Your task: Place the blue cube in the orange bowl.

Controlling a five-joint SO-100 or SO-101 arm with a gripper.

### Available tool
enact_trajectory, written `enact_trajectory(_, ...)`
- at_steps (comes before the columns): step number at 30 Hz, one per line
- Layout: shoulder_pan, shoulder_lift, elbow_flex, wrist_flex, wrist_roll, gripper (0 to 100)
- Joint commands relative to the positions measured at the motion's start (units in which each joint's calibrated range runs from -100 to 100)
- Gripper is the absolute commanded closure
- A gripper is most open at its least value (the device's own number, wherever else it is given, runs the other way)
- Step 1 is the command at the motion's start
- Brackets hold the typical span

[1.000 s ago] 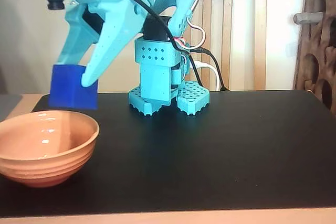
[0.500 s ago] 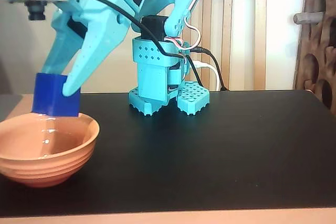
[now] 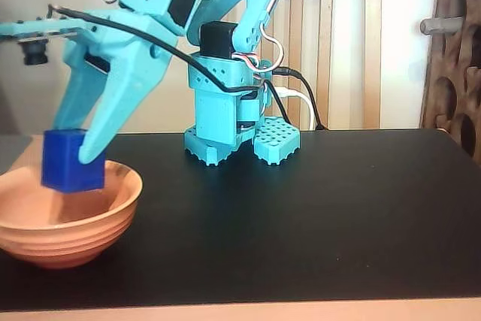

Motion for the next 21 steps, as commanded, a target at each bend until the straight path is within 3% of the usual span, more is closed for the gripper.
enact_trajectory(1, 1.59, 2.04, -1.18, -4.68, 0.18, 90)
enact_trajectory(21, 1.69, 12.61, -3.0, -7.9, 0.24, 90)
